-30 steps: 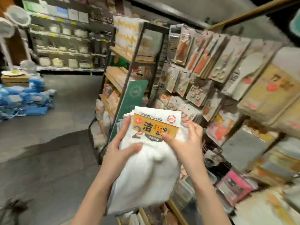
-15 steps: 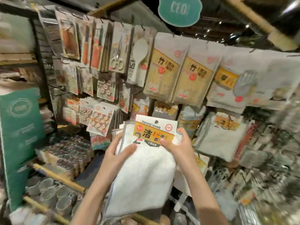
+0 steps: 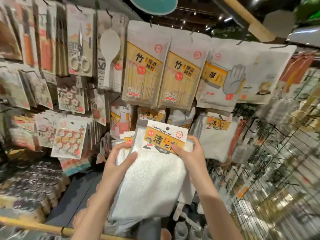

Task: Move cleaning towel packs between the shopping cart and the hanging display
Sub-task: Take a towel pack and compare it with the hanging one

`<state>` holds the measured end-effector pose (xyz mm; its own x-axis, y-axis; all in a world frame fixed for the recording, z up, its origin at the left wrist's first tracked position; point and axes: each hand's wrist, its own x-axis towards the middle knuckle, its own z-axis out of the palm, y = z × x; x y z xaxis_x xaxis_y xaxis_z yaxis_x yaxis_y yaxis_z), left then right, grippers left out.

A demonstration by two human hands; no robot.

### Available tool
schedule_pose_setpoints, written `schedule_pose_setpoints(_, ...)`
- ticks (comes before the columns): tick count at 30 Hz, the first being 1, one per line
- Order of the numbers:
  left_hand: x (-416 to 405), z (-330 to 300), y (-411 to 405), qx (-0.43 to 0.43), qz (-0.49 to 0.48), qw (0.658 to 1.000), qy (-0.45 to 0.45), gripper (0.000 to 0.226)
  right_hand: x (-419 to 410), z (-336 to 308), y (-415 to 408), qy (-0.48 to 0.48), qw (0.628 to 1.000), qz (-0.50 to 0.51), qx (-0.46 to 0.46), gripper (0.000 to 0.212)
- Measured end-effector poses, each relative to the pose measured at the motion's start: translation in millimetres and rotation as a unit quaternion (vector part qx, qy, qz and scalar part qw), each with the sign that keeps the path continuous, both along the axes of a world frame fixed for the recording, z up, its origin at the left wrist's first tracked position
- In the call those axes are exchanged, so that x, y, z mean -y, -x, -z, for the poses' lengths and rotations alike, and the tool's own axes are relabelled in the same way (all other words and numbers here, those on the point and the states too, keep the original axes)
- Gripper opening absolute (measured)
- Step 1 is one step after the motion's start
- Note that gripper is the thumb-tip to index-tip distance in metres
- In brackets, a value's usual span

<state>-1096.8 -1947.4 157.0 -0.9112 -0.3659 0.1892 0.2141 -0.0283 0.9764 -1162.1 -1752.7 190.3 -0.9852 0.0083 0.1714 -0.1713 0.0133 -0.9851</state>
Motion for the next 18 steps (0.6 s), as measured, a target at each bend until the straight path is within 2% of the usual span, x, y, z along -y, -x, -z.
schedule_pose_setpoints(4,-19.6,4.5,19.0,-0.012,-0.020,1.000,0.007,0.018,-33.2,9.5,12.8,0.009,1.000,0.021,0.016,0.027)
schedule_pose_setpoints(10,-63.1,1.6,54.7,-0.025,-0.031,0.999,0.006,0.022,-110.8,6.1,44.0,-0.022,0.994,0.096,-0.040,0.040)
schedule_pose_setpoints(18,-118.3,3.1,86.0,-0.011,-0.022,1.000,-0.005,0.025,-181.4,10.7,100.5,-0.050,0.985,0.161,-0.041,0.044)
